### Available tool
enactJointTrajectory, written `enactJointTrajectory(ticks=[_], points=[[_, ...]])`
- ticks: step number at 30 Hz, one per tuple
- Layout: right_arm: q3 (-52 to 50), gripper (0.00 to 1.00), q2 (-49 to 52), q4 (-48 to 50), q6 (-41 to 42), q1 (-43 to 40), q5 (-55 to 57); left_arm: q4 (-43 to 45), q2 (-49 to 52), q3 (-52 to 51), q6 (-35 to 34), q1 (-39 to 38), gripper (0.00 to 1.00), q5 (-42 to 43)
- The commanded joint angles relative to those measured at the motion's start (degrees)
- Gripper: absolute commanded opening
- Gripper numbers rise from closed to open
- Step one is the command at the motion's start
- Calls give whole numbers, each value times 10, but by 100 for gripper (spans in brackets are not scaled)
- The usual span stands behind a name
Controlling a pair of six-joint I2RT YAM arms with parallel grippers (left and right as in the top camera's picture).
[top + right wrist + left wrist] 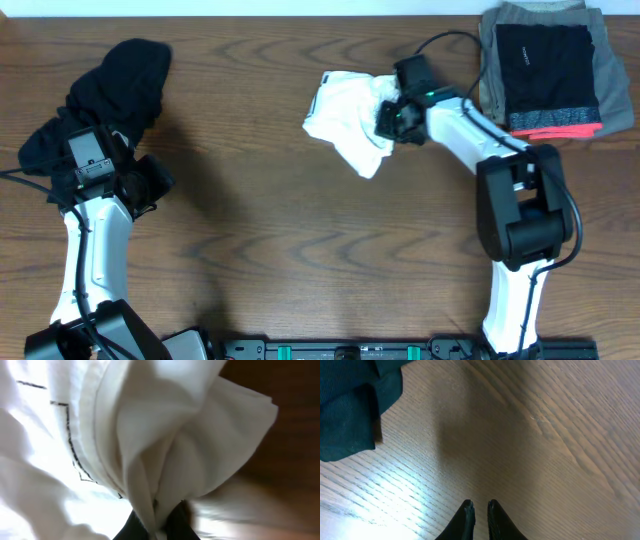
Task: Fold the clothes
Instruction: 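Lift and carry the shirt bundle up-right onto the shorts stack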
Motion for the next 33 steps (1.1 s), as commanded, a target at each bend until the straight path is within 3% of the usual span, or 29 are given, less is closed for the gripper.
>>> enactJointTrajectory(ticks=[1,11,25,33], points=[[43,1,-56,-5,-85,-33,-52,-2,4,7,1,-1,13,1],[125,1,-141,-8,-108,-97,-40,1,4,7,1,-1,13,1],[160,1,-156,15,-25,-183,91,3,4,7,1,-1,13,1],[160,1,-154,88,-26,-235,93,23,4,7,-1,-1,13,1]])
